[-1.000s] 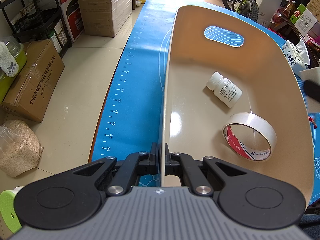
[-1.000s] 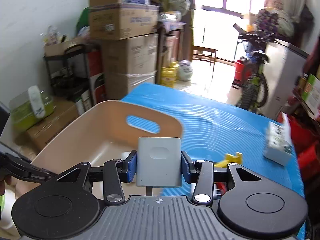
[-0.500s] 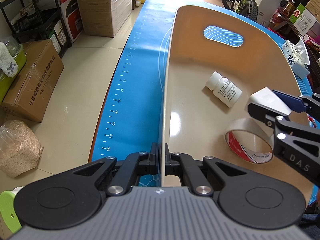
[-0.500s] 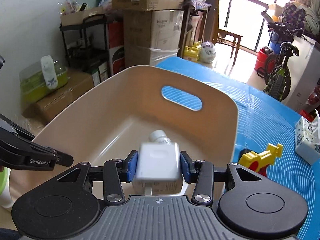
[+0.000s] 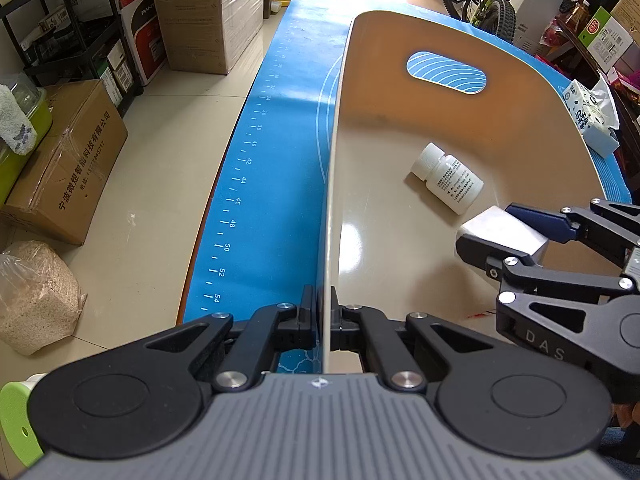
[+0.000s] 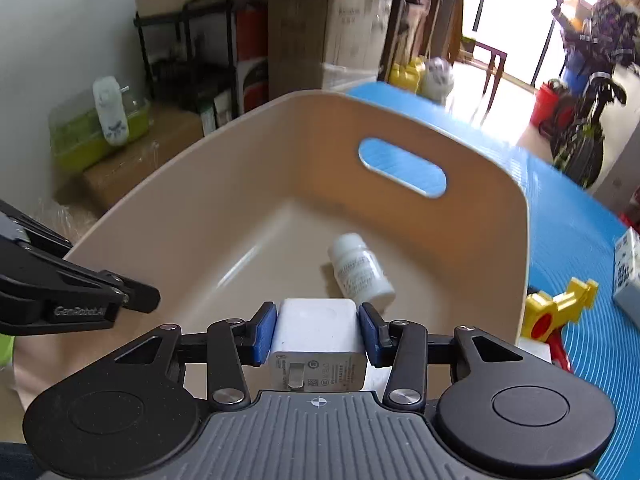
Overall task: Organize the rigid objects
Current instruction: 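Place the white charger into the basket and open the right gripper, then move the right tool back toward the green tape roll, then grasp the green tape roll with the right gripper and lift it, then lower the green tape roll into the basket and open the right gripper, then grasp the white block with the right gripper, then carry the white block into the basket and release it with the right gripper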
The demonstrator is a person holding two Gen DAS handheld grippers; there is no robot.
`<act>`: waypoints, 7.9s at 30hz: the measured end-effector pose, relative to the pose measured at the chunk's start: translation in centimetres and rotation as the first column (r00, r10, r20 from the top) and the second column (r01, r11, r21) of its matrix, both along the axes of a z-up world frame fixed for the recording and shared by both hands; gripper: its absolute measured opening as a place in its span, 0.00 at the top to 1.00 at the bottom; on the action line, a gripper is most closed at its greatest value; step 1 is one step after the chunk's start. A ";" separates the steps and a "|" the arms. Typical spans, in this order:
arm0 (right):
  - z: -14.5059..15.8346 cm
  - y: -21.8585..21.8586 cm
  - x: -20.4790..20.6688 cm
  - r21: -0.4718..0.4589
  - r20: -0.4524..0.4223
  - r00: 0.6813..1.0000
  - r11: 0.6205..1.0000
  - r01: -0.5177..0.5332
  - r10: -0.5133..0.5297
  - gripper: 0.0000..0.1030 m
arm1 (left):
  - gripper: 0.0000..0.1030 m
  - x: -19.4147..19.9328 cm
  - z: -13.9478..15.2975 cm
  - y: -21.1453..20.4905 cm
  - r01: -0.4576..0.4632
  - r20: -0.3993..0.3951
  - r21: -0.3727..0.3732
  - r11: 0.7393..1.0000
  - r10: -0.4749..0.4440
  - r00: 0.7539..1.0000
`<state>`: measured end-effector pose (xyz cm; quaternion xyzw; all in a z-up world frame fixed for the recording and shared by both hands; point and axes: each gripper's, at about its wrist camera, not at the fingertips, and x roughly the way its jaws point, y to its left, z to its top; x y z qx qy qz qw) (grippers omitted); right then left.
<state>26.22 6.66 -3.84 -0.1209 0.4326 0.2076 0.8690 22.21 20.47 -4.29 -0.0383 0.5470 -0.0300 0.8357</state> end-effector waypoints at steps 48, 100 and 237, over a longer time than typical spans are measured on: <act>-1.5 -15.7 -3.6 0.028 -0.034 0.981 0.981 0.191 -0.190 0.33 | 0.95 -0.1 0.1 0.3 0.002 0.002 -0.007 1.000 -0.002 1.000; 5.5 -13.2 -4.3 0.130 0.281 0.916 0.957 0.260 -0.287 0.72 | 0.96 -0.1 0.2 0.3 0.002 0.002 -0.002 1.000 -0.002 1.000; 6.1 -9.0 -2.1 0.227 0.327 0.922 0.965 0.134 -0.206 0.46 | 0.96 0.2 0.3 -0.3 -0.005 0.000 0.023 1.000 0.005 1.000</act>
